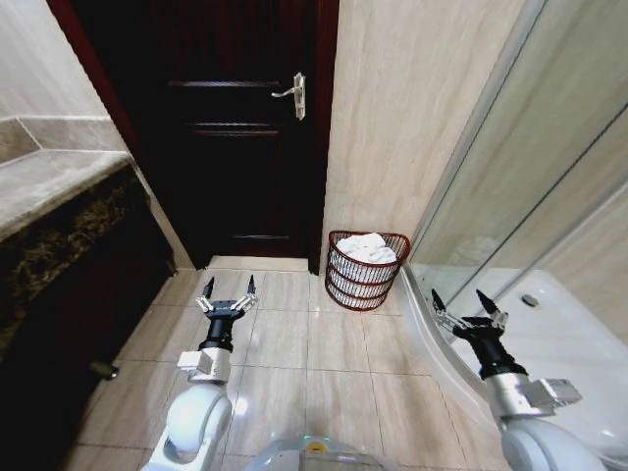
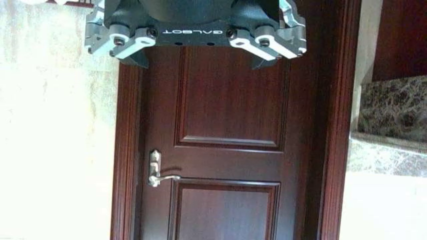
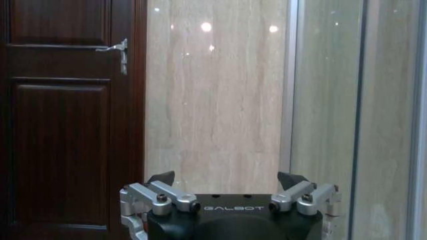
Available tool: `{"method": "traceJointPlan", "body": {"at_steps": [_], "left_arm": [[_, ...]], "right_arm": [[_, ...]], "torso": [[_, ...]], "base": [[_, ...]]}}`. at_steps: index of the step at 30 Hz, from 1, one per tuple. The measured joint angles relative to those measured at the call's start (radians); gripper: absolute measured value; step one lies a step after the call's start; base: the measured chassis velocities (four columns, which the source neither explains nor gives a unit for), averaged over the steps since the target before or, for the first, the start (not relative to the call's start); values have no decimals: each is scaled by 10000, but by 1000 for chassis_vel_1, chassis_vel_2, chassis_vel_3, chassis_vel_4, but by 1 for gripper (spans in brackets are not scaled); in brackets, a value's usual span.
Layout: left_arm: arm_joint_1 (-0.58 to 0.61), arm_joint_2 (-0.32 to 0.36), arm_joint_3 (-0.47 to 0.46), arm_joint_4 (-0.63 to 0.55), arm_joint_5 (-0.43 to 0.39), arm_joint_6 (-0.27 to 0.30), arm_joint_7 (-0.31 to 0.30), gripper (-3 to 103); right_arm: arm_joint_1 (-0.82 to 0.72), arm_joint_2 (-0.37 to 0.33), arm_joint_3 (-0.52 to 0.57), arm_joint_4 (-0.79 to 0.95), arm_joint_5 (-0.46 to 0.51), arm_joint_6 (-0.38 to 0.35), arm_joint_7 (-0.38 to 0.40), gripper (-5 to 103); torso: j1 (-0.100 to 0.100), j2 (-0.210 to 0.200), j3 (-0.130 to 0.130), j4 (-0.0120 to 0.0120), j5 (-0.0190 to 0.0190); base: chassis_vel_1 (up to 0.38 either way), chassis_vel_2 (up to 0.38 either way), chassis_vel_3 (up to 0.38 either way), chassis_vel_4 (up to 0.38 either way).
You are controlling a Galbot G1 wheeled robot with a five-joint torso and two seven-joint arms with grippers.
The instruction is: Discard the used towel into the hamper.
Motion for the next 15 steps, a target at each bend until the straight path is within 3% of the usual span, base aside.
{"method": "traceJointPlan", "body": {"at_steps": [15], "left_arm": [[-327, 105, -102, 33, -348, 141, 20, 100]], "right_arm": [[525, -234, -255, -34, 64, -649, 415, 100]], "torso": [[242, 667, 426, 0, -1]], "base": [[0, 0, 0, 0]]}}
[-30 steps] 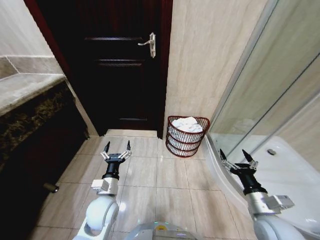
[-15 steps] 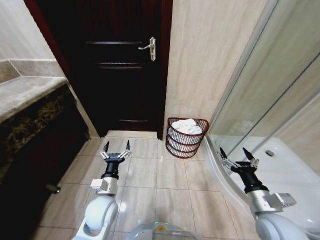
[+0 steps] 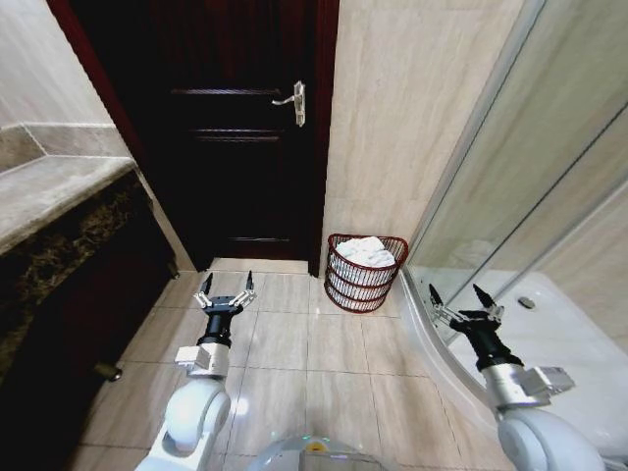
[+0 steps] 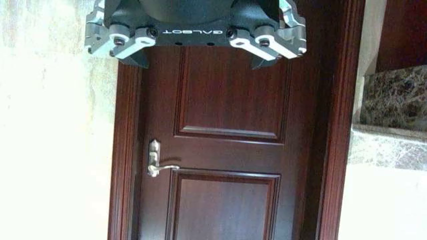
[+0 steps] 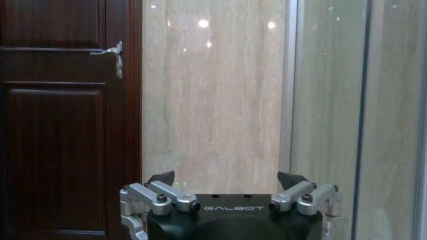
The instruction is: Discard the used towel into the hamper.
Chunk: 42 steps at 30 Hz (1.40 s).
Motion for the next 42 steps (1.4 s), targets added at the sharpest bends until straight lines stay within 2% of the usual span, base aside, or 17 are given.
{"method": "traceJointPlan", "body": {"at_steps": [10, 17, 23, 29, 31, 37, 42], "left_arm": [[-381, 372, -206, 239, -655, 185, 71, 100], [-629, 738, 299, 632, -728, 27, 182, 100], [-615, 859, 365, 764, -877, -115, 195, 100], [-427, 1089, 56, 626, -1099, -242, 305, 100], [-561, 996, -132, 687, -1048, -310, 337, 100], [-455, 838, -382, 309, -967, -194, 214, 100], [230, 683, -112, -108, -482, -341, -49, 100]], "right_arm": [[91, 90, -656, 3, -558, -186, 300, 100], [-142, 431, -1495, 214, -1320, -278, 801, 100], [-218, 517, -1928, 205, -1376, -327, 871, 100], [-94, 228, -2179, 62, -1330, -367, 869, 100], [211, -79, -2448, -131, -1267, -391, 827, 100], [612, -429, -2651, -541, -1094, -321, 889, 100], [134, -411, -2467, -343, -984, 0, 981, 100]], "torso": [[151, 382, 229, 0, 0], [273, 688, 413, -2, -1], [351, 901, 547, -1, -1], [451, 1139, 683, 0, 0], [504, 1265, 757, -2, -2], [588, 1483, 896, 1, 3], [682, 1737, 1050, -3, 3]], "base": [[0, 0, 0, 0], [0, 0, 0, 0], [0, 0, 0, 0], [0, 0, 0, 0], [0, 0, 0, 0], [0, 0, 0, 0], [0, 0, 0, 0]]}}
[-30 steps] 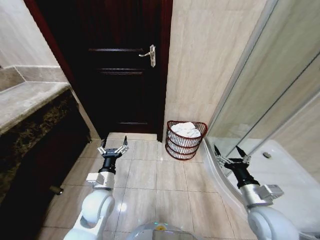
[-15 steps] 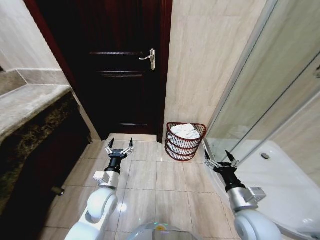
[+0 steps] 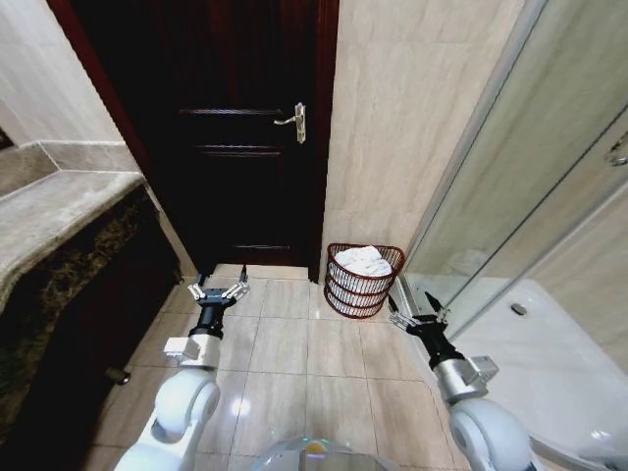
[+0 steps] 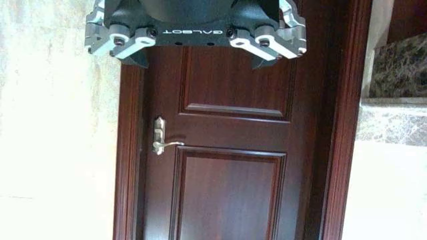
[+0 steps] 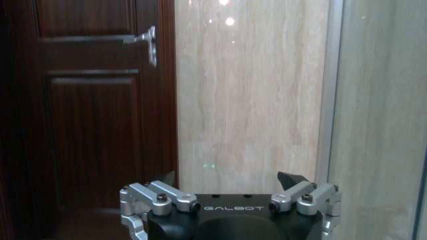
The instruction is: Discard the used towel into the hamper.
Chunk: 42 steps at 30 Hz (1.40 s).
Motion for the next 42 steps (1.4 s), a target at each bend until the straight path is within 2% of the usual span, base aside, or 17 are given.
{"method": "traceJointPlan", "body": {"at_steps": [6, 8, 9, 15, 16, 17, 20, 22, 23, 24, 27, 32, 37, 39, 42], "left_arm": [[118, -286, 319, -6, 611, -308, -248, 100], [-13, -407, 577, -87, 863, -284, -672, 100], [-13, -407, 577, -87, 863, -284, -672, 100], [-456, -490, 413, -20, 896, 453, -817, 100], [-610, -393, 38, 9, 601, 870, -644, 100], [-610, -393, 38, 9, 601, 870, -644, 100], [-788, 40, -656, 69, -198, 1172, 224, 100], [-806, 80, -696, 67, -281, 1198, 288, 100], [-965, 237, -753, 40, -674, 1446, 428, 100], [-965, 237, -753, 40, -674, 1446, 428, 100], [-1393, 393, -555, 29, -1133, 2020, 170, 100], [-1701, 490, -257, 159, -1269, 2131, 83, 100], [-1878, 333, 167, 530, -848, 1388, 174, 100], [-1876, 296, 220, 564, -743, 1309, 184, 100], [-1818, 254, 317, 615, -594, 1081, 265, 100]], "right_arm": [[292, -153, -176, 429, 120, -179, 489, 100], [405, -266, -377, 725, 167, -547, 733, 100], [405, -266, -377, 725, 167, -547, 733, 100], [912, -366, -550, 610, -49, -662, 1192, 100], [1170, -340, -461, 531, -232, -691, 1584, 100], [1170, -340, -461, 531, -232, -691, 1584, 100], [1233, -211, -197, 606, -331, -986, 2139, 100], [1243, -193, -183, 628, -331, -1049, 2214, 100], [1420, -114, -156, 748, -100, -1406, 2672, 100], [1420, -114, -156, 748, -100, -1406, 2672, 100], [1795, -93, -146, 910, 877, -2013, 3434, 100], [1877, -101, 123, 999, 1418, -2499, 3536, 100], [1827, -203, 662, 1057, 1948, -2734, 3058, 100], [1826, -216, 738, 1058, 1972, -2727, 2930, 100], [1666, -264, 858, 884, 1979, -2296, 2267, 100]], "torso": [[87, 218, 133, 5, -1], [154, 362, 217, 2, -6], [154, 362, 217, 2, -6], [244, 585, 345, 1, -3], [284, 676, 397, 7, 1], [284, 676, 397, 7, 1], [363, 866, 510, 0, -2], [371, 888, 523, 0, -2], [407, 990, 586, 0, -5], [407, 990, 586, 0, -5], [482, 1159, 682, 5, -3], [556, 1332, 783, 2, -1], [670, 1615, 949, 2, -3], [692, 1666, 978, 3, -2], [780, 1867, 1090, 3, -2]], "base": [[0, 0, 0, 0], [0, 0, 0, 0], [0, 0, 0, 0], [0, 0, 0, 0], [0, 0, 0, 0], [0, 0, 0, 0], [0, 0, 0, 0], [0, 0, 0, 0], [0, 0, 0, 0], [0, 0, 0, 0], [0, 0, 0, 0], [0, 0, 0, 0], [0, 0, 0, 0], [0, 0, 0, 0], [0, 0, 0, 0]]}}
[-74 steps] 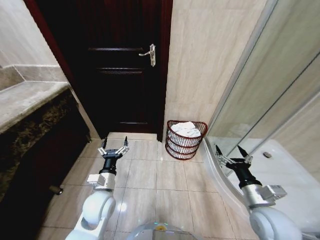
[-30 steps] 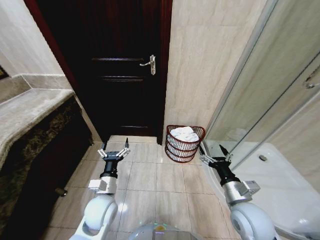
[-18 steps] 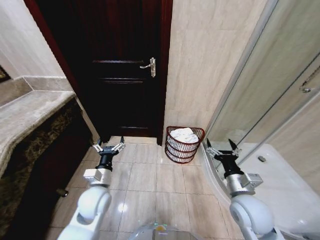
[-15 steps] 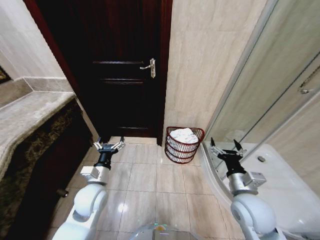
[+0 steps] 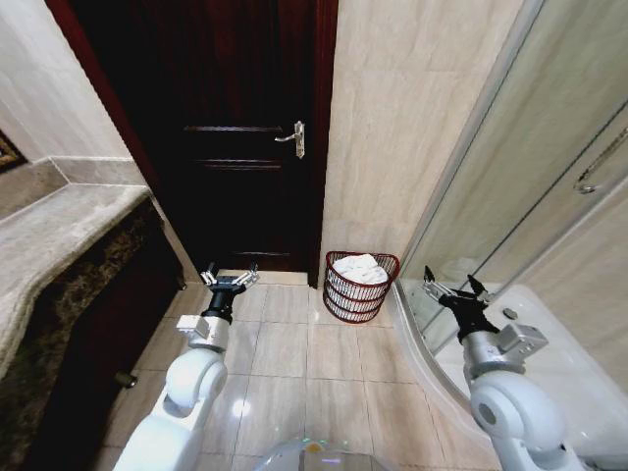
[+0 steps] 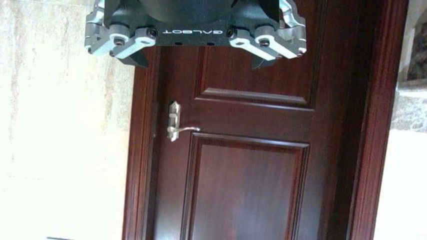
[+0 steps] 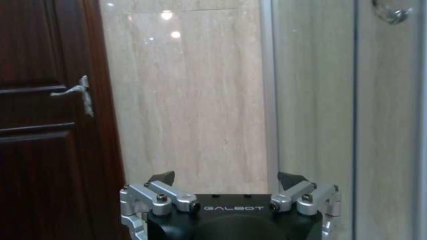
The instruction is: Discard the used towel into the hamper.
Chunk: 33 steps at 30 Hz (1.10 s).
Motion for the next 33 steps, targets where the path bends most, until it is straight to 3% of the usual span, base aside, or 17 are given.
{"method": "traceJointPlan", "body": {"at_steps": [7, 16, 25, 33], "left_arm": [[-33, 248, -137, 119, 40, -290, 348, 100], [-618, 856, 122, 637, -309, -734, 680, 100], [-822, 687, 76, 952, -197, -767, 720, 100], [-559, 470, 285, 450, 358, -624, 697, 100]], "right_arm": [[-377, 20, 21, -455, -201, 504, -496, 100], [-384, 671, -490, -1493, -1154, 990, -899, 100], [55, 471, -1027, -2281, -1420, 1178, -904, 100], [-104, 128, -587, -1923, -984, 1229, -836, 100]], "torso": [[100, 243, 142, 2, 1], [320, 735, 413, 1, 0], [508, 1158, 652, -2, 0], [641, 1464, 823, -2, -2]], "base": [[0, 0, 0, 0], [0, 0, 0, 0], [0, 0, 0, 0], [0, 0, 0, 0]]}}
